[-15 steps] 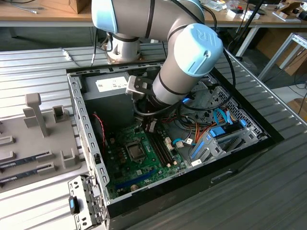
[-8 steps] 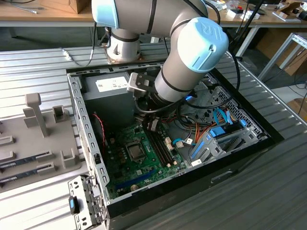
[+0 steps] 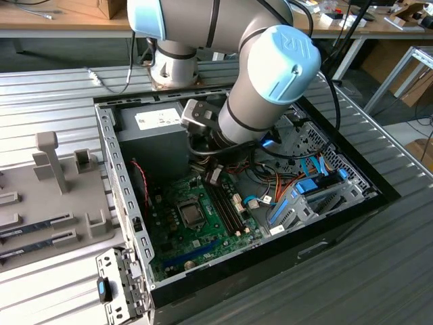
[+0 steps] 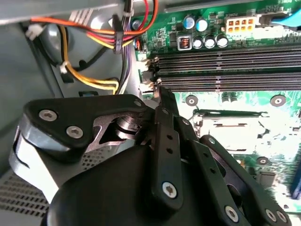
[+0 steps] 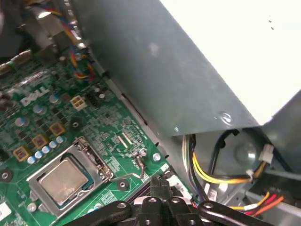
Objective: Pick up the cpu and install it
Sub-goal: 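Close the cpu cover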
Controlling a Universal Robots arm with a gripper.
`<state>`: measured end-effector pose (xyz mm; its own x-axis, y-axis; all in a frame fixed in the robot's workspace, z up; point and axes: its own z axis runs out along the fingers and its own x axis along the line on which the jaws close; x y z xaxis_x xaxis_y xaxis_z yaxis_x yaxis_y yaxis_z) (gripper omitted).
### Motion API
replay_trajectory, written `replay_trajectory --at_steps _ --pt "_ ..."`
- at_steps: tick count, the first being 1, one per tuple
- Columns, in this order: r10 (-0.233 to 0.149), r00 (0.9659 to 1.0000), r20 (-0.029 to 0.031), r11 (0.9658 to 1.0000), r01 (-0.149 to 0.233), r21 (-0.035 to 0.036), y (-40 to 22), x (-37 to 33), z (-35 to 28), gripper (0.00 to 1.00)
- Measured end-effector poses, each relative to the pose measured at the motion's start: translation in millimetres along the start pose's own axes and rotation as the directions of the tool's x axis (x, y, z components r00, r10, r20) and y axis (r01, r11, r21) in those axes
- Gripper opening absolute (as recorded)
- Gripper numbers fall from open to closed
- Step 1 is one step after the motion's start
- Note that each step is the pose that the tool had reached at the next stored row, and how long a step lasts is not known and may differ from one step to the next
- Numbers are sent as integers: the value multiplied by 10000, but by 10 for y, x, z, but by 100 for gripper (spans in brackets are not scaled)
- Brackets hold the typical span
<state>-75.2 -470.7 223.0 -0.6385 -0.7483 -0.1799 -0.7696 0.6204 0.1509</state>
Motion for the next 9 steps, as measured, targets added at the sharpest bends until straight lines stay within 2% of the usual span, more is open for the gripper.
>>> replay_trajectory --at_steps 3,5,9 --pt "575 9983 91 9983 -576 104 -1 2 8 11" --pt "951 9953 155 9953 -954 169 -2 3 14 11" --pt "1853 9822 318 9820 -1863 318 -4 5 26 11"
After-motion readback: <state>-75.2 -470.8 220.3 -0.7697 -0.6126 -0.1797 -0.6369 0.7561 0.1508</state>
